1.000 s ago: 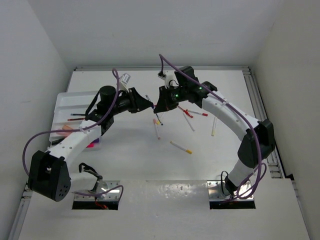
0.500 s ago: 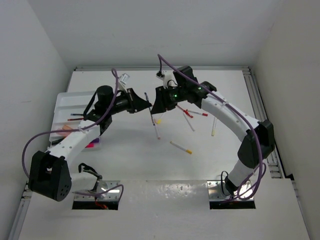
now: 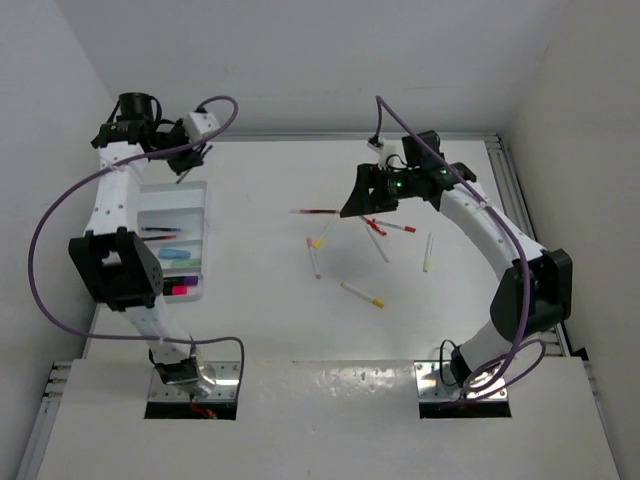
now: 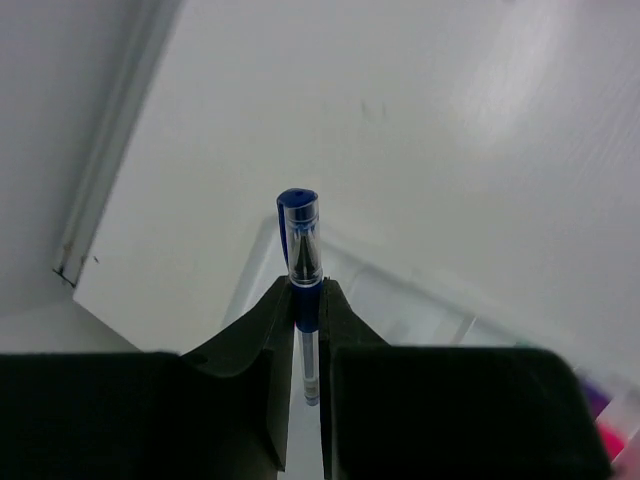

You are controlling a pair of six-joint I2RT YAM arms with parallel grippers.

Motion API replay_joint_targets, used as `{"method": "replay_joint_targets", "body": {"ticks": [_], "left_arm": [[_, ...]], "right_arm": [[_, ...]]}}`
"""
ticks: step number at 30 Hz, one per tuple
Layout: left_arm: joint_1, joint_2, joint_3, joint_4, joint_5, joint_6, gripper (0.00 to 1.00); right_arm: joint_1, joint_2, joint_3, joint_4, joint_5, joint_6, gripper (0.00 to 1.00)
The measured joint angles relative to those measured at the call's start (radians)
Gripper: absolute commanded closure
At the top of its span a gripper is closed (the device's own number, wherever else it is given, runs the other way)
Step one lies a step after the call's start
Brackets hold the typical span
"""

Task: Sort the stationery into containers
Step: Place the stationery into the container, then grab a piece of stationery with the right arm

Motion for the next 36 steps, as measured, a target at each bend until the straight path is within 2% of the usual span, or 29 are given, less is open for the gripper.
{"method": "replay_joint_targets", "body": {"ticks": [3, 6, 11, 13, 17, 22, 25, 28, 31, 32, 34, 36], "left_arm": [[0.090, 0.138, 0.051, -0.173, -0.071, 0.302, 0.99], [0.157, 0.250, 0.053, -0.275, -0.141, 0.514, 0.97], [0.187, 0.294, 0.049, -0.338, -0.243, 0.727, 0.94], [0.187, 0.293, 0.048, -0.343, -0.262, 0.774, 0.89], [0.187, 0.293, 0.016, -0.333, -0.289, 0.823, 0.79], [0.181, 0.293, -0.049, -0.321, -0.308, 0.841, 0.76], [0.174, 0.293, -0.069, -0.315, -0.316, 0.841, 0.65], [0.164, 0.293, -0.075, -0.298, -0.320, 0.824, 0.49], [0.160, 0.293, -0.070, -0.287, -0.307, 0.789, 0.47], [0.159, 0.293, -0.060, -0.290, -0.298, 0.768, 0.47], [0.159, 0.293, -0.014, -0.301, -0.261, 0.731, 0.47], [0.159, 0.293, 0.054, -0.308, -0.201, 0.681, 0.47]], "right_arm": [[-0.014, 0.000, -0.027, 0.000, -0.010, 0.003, 0.30], [-0.010, 0.000, -0.035, -0.003, -0.020, 0.004, 0.29], [-0.010, 0.000, -0.035, -0.002, -0.030, 0.004, 0.30], [-0.011, 0.001, -0.035, -0.002, -0.030, 0.004, 0.30], [-0.011, 0.012, -0.035, -0.002, -0.028, 0.005, 0.30], [-0.009, 0.036, -0.035, -0.003, 0.014, 0.003, 0.31], [-0.009, 0.052, -0.032, -0.010, 0.054, 0.001, 0.31], [-0.008, 0.073, -0.025, -0.011, 0.108, -0.004, 0.32], [-0.005, 0.103, -0.010, -0.011, 0.179, -0.021, 0.39], [-0.005, 0.114, -0.005, -0.011, 0.205, -0.026, 0.46], [-0.001, 0.138, 0.000, -0.012, 0.280, -0.048, 0.52], [0.002, 0.172, 0.003, -0.012, 0.347, -0.063, 0.54]]}}
